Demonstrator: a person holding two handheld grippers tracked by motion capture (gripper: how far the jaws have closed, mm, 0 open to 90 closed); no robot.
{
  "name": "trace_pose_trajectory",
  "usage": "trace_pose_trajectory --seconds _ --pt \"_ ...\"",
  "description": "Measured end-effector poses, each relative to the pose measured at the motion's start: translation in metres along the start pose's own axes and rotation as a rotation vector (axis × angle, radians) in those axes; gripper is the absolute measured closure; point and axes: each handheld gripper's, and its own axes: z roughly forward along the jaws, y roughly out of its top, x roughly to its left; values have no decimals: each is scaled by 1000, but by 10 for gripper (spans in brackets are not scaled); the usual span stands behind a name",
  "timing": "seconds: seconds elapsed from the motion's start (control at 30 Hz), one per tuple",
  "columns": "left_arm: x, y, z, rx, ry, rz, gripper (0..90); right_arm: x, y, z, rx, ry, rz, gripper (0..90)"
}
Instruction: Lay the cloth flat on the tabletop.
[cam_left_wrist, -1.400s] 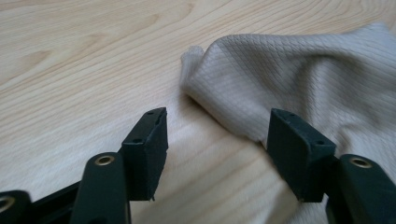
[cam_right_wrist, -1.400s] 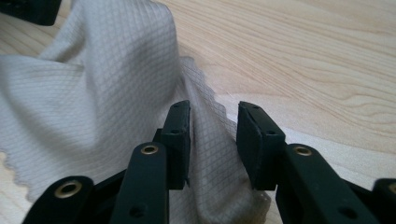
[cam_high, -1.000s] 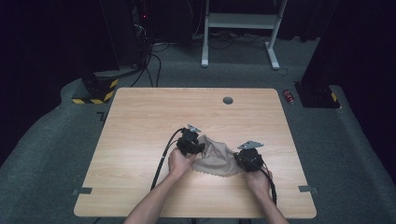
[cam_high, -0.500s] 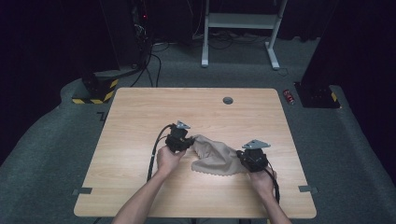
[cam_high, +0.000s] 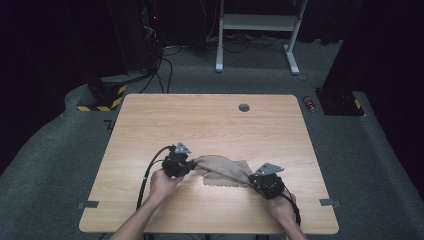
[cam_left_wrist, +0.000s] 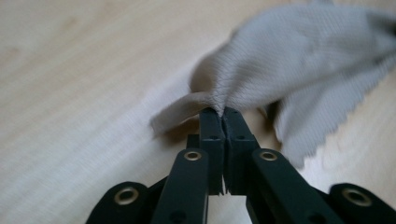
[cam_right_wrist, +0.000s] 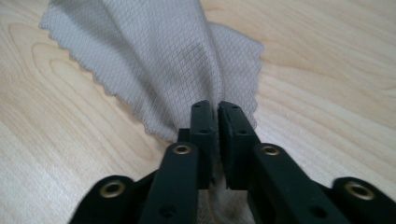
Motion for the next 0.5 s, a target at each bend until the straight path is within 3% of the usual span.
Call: trace_pose_trajectory --seconds 0.13,0.2,0.27,0.3,0.37,0.4,0.5 --pt "0 -3 -1 -2 -22 -15 830 -6 9 -6 -67 10 55 771" --pt "0 -5 -2 -12 -31 -26 832 -11 23 -6 -98 -13 86 719" --pt "0 -6 -2 -13 -32 -25 856 -13 26 -4 -95 -19 98 705" --pt "-2 -8 -2 -1 -41 -15 865 -18 32 4 -75 -21 134 675" --pt "-3 -10 -2 4 -49 -16 867 -20 34 8 -64 -14 138 661" --pt "-3 -13 -2 5 -54 -17 866 -22 37 22 -22 -6 141 621" --pt "-3 -18 -7 -23 -56 -38 851 -25 39 35 20 -9 164 598"
